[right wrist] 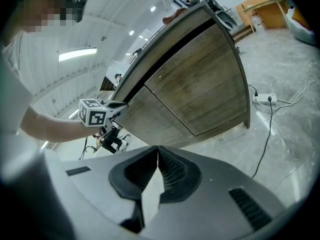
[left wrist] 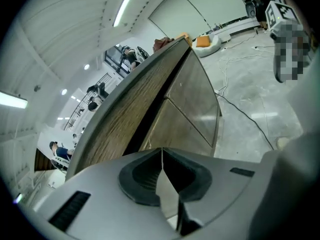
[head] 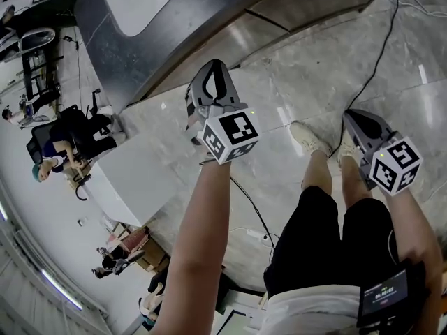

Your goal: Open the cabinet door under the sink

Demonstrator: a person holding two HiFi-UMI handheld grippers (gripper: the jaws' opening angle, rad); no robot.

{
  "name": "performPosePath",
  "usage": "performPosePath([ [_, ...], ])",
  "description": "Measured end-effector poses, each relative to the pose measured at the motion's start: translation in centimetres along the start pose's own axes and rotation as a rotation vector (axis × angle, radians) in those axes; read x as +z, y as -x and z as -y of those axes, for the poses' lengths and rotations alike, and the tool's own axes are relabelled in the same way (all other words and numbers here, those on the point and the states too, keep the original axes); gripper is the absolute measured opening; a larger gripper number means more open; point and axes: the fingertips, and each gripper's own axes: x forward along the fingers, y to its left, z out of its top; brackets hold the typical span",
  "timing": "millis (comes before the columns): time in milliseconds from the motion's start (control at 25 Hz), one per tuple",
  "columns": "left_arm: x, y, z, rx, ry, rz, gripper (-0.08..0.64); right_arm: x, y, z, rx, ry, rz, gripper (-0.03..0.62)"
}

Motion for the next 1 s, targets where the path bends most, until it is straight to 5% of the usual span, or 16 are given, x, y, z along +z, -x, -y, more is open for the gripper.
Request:
performPosePath([
  [240, -1.2, -1.4, -2.5, 0.101, -0.091, -0.078, 0.017, -0.1, 0.0, 0.8, -0.009, -0.010, -0.012, 0.015],
  [400, -1.4, -2.4, -2.7, 0.165, -0.148, -0.081, 0.098, -0.9, -0.5, 2.1, -0.020, -0.011, -0.017, 0.015],
  [600, -0.7, -3.2, -1.8, 0.132, -0.252, -0.070, 0.138, -1.5, -0.4, 2.3, -0.026, -0.030, -0.021, 0.015],
  [720, -0.9, -4.0, -0.7, 0.099, -0.336, -0.103, 0.224, -1.6, -0.3, 2.5, -0.032, -0.049, -0.018, 0.015],
  [1000, -1.2, -5.1, -0.9, 0.160, -0.398, -0.142, 0.256, -2.0, -0.2, 2.8, -0.040, -0.098, -0.018, 0.015],
])
